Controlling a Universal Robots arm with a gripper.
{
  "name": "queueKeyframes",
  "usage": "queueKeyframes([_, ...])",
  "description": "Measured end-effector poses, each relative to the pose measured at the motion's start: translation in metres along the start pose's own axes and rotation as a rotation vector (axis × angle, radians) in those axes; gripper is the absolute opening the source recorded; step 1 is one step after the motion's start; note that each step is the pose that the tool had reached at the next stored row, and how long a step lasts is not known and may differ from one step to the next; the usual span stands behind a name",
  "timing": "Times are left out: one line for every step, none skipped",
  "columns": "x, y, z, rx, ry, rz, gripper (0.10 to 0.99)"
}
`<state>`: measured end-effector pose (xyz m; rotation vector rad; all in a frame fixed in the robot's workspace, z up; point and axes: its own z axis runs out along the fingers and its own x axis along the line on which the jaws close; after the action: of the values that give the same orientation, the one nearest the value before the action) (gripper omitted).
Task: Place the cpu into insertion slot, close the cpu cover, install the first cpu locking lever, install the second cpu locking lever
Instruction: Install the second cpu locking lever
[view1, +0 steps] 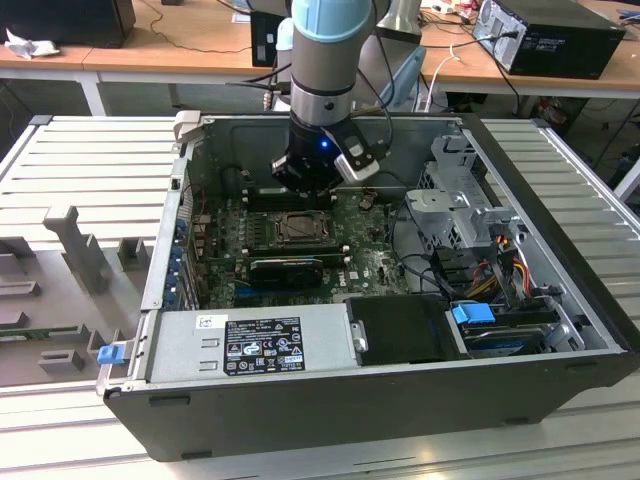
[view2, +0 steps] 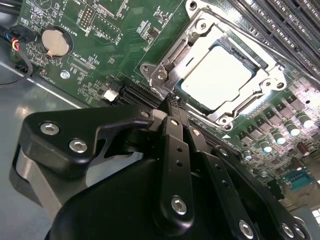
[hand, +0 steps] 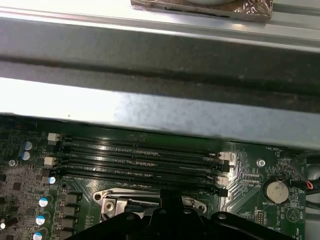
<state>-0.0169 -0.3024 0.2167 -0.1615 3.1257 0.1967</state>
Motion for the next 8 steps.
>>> queueKeyframes([0.0001, -0.0006, 0.0000, 0.000, 0.0000, 0.000, 0.106])
queueKeyframes([0.0001, -0.0011, -0.0001, 0.000, -0.0001, 0.000, 0.106])
queueKeyframes([0.0002, -0.0017, -0.0002, 0.000, -0.0001, 0.000, 0.106])
queueKeyframes([0.0003, -0.0023, -0.0003, 0.000, 0.0000, 0.000, 0.106])
queueKeyframes([0.0003, -0.0032, -0.0004, 0.000, -0.0001, 0.000, 0.106])
queueKeyframes([0.0004, -0.0036, -0.0004, 0.000, -0.0001, 0.000, 0.106])
queueKeyframes([0.0005, -0.0040, -0.0004, 0.000, -0.0002, 0.000, 0.106])
queueKeyframes([0.0005, -0.0043, -0.0005, 0.000, -0.0001, 0.000, 0.106])
